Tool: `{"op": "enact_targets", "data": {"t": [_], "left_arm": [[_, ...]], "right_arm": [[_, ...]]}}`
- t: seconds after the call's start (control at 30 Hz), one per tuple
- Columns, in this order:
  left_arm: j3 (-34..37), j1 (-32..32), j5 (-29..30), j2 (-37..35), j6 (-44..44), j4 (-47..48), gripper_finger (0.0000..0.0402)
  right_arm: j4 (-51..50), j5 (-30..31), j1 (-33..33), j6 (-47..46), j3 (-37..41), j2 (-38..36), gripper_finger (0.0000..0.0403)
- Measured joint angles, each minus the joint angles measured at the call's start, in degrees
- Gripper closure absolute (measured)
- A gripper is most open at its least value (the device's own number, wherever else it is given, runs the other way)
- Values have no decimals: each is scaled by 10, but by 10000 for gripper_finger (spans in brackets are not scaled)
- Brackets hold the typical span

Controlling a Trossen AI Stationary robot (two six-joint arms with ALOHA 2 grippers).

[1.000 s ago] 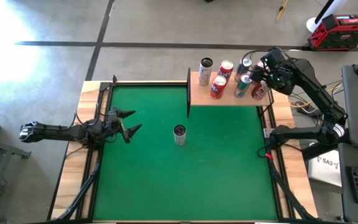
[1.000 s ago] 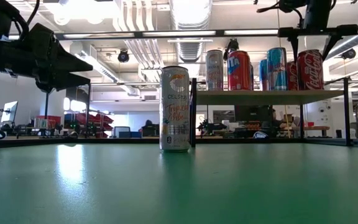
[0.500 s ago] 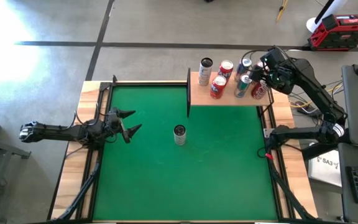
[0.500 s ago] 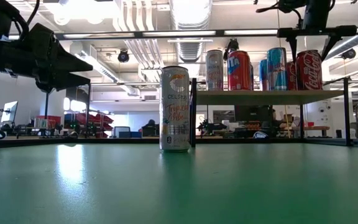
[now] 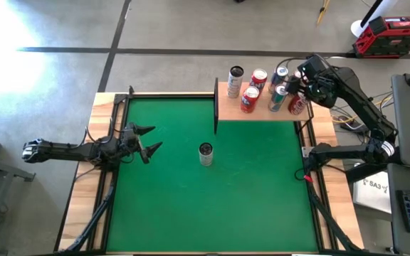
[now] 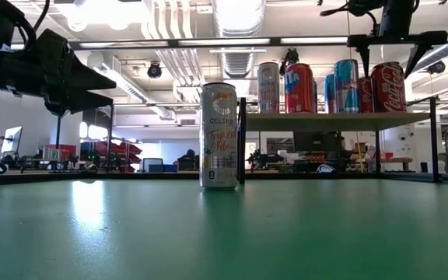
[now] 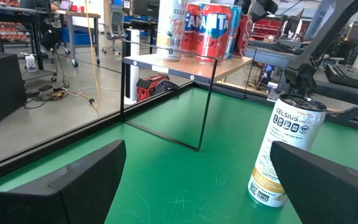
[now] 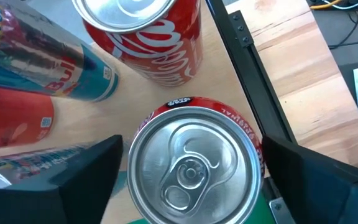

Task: Place canned beverage on shelf
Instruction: Put the red-white soda can on the shelf aligned with the other red-white soda can, then adjust the red soda can on the shelf

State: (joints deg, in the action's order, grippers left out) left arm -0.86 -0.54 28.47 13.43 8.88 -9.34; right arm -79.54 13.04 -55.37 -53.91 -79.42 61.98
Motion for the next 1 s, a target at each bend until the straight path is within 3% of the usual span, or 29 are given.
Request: {"op": "enact_targets", "data": {"t": [0.13, 0.57, 1.0], "left_arm": [[0, 0, 0, 0, 0, 0, 17], [0, 0, 0, 0, 0, 0, 17], [0, 0, 0, 0, 0, 0, 17]], "right_arm": [[2, -1, 0, 0, 0, 0, 6], [-57, -66, 17, -14, 0, -23, 3], [-58, -60, 185, -94, 0, -88, 3]]}}
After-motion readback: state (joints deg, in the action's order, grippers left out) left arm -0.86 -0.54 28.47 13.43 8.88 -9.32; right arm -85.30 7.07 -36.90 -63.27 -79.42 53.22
